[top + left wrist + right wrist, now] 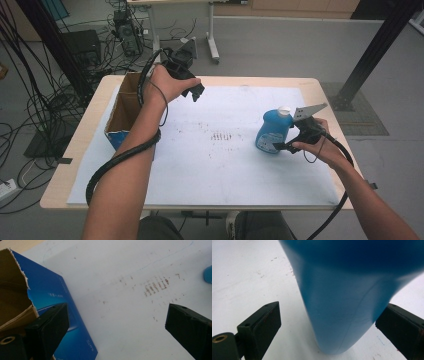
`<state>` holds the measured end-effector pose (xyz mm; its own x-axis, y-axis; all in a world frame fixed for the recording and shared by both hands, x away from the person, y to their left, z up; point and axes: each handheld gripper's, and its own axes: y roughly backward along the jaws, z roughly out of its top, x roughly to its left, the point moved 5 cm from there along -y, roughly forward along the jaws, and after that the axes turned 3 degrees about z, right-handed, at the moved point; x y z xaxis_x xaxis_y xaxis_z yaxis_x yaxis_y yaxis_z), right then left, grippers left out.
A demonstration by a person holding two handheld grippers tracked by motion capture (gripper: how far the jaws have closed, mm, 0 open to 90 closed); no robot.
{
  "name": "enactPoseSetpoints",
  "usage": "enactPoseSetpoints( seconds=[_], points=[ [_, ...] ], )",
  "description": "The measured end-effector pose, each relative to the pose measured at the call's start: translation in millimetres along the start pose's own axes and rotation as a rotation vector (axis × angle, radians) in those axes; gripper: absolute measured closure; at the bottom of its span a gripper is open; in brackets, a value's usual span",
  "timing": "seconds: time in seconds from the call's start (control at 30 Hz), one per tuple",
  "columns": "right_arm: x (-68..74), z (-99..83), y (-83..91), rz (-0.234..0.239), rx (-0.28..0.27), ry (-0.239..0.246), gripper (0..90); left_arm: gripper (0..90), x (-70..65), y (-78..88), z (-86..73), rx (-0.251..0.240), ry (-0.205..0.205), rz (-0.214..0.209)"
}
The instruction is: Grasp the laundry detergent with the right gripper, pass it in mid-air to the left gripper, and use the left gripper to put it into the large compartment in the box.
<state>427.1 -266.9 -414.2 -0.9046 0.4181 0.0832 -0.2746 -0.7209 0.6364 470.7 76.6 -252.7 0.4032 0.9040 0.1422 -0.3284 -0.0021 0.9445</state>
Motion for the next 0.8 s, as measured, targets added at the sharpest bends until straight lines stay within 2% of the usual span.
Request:
enactPoseSetpoints(
  seconds=[0.3, 0.8],
  points=[
    [-0.2, 2.4, 0.1, -0.008, -0.035, 0.008, 5.3, 5.9, -1.2, -0.7, 0.9, -0.003, -0.002, -0.002],
    [-1.4, -4.9, -2.9, -0.022, -0.085, 0.002, 5.2, 5.9, -2.6, -1.9, 0.8, 0.001, -0.010, -0.007]
  ],
)
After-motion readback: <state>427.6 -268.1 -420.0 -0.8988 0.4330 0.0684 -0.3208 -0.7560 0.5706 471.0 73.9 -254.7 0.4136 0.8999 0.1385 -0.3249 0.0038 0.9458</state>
